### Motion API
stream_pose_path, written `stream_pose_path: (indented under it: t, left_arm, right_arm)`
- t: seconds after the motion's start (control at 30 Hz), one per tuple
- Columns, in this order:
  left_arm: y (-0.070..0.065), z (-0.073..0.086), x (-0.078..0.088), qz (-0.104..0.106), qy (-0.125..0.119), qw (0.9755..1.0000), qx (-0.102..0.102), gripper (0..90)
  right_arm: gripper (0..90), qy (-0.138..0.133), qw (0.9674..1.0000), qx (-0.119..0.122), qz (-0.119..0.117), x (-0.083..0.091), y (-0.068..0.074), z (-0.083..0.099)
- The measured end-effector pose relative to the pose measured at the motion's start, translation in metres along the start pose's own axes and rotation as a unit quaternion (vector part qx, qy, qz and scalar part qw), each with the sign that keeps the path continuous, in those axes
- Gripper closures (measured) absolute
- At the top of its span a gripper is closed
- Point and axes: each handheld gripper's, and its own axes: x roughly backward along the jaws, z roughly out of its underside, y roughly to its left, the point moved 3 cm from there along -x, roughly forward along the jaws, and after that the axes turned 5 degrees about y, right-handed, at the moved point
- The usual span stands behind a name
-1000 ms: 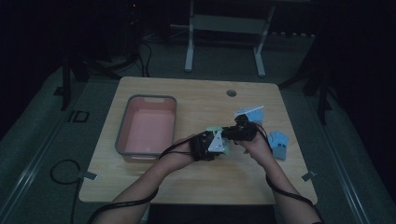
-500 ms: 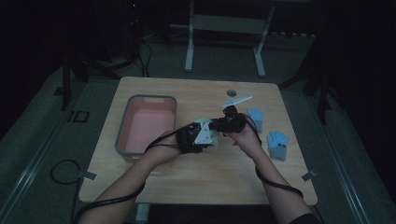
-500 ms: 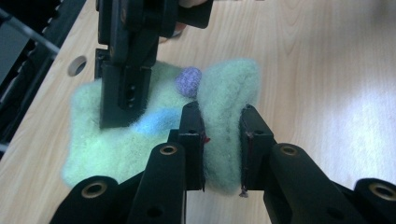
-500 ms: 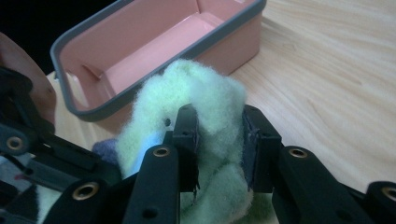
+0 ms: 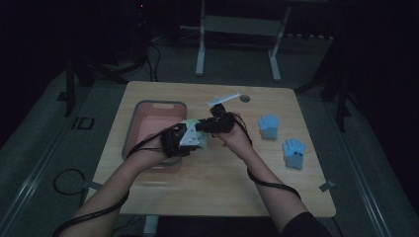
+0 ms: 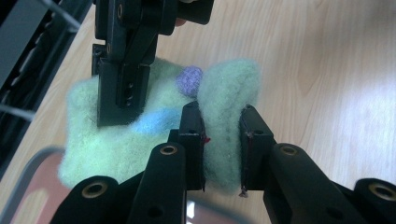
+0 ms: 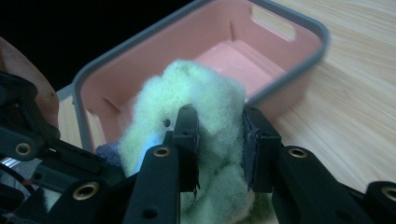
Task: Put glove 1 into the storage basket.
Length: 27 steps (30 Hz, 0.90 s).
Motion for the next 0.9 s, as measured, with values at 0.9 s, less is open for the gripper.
stream_pose_path:
  t: [0.9]
  left_arm:
    - [0.026, 0.103, 0.001, 0.011, 0.061, 0.9979, 0.020, 75.3]
  right_arm:
    - [70.3, 0.048, 0.9985, -0.003, -0.026, -0.106, 0.022, -0.041]
